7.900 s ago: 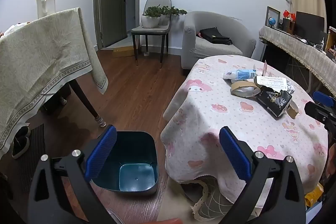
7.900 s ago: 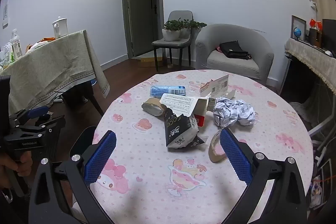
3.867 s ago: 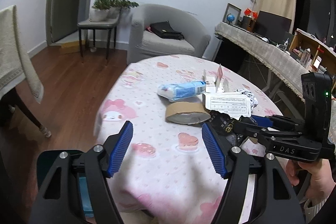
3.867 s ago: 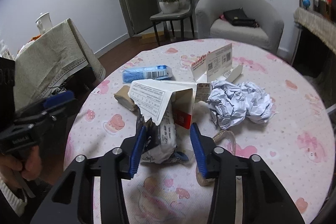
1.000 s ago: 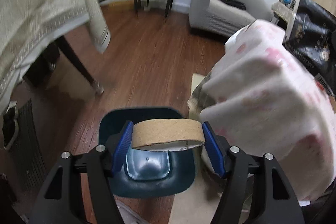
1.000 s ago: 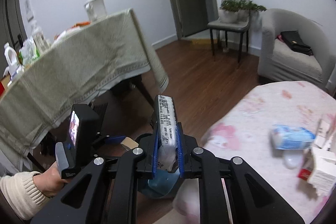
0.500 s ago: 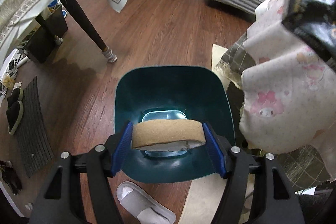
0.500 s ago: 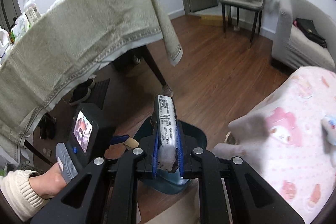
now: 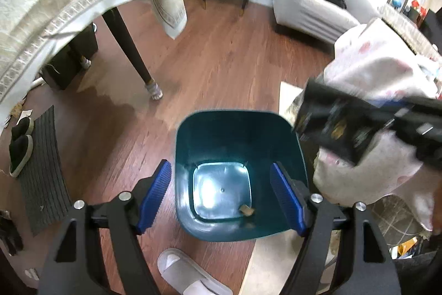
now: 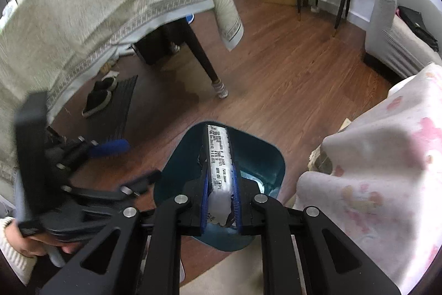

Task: Collect trash
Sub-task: 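Carry both items over the teal bin and open both tools to drop them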

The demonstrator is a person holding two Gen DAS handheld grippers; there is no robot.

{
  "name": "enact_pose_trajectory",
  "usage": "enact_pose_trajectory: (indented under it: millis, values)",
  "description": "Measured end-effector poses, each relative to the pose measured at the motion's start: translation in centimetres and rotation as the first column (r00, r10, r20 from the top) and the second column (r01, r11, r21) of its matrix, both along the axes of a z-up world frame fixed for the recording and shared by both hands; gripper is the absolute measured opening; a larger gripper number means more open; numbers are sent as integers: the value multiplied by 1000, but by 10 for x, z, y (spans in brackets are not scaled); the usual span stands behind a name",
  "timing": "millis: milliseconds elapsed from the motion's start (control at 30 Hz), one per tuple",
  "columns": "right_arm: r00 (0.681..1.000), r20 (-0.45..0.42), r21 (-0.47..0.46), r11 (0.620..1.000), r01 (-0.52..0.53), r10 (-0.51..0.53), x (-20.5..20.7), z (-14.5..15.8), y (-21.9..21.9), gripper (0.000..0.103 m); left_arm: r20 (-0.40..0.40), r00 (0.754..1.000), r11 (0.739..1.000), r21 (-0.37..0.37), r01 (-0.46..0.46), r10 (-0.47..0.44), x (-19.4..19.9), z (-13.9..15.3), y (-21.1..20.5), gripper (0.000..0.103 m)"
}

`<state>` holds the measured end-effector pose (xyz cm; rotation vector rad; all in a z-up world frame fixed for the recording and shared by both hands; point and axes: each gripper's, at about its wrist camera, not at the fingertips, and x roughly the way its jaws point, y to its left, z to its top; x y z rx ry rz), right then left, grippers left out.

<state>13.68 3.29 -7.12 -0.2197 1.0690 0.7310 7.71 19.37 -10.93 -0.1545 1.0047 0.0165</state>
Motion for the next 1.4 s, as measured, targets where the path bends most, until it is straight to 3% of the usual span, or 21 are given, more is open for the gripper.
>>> enact_pose_trajectory:
  millis: [300,667,733,767,800,1067,1400]
  values:
    - [998,-60,-91,996,-25,20,2,-45,25,15,57,998,1000,-25,-13,15,-12,21,19,50]
    - [994,-107,-215,975,-57,35,2,-98,51,16,142,989,997,-72,-27,37,-23,60,32,38]
    - [990,-134,-241,968,-71,39,2,-109,54,25,160,986,995,-91,-27,42,-24,68,34,38]
    - [989,-141,-257,963,-80,44,0,-113,54,44,168,985,995,-94,-26,42,-25,71,35,38]
    - [990,-133,-270,959,-82,47,-2,-115,54,55,178,983,995,-94,-27,43,-26,76,34,38]
    - [991,-113,-211,973,-89,66,-6,-97,54,56,227,973,995,-90,-30,50,-28,94,33,38]
    - [995,10,-113,989,-95,96,-13,-35,43,56,278,959,997,-55,-46,60,-25,116,21,41]
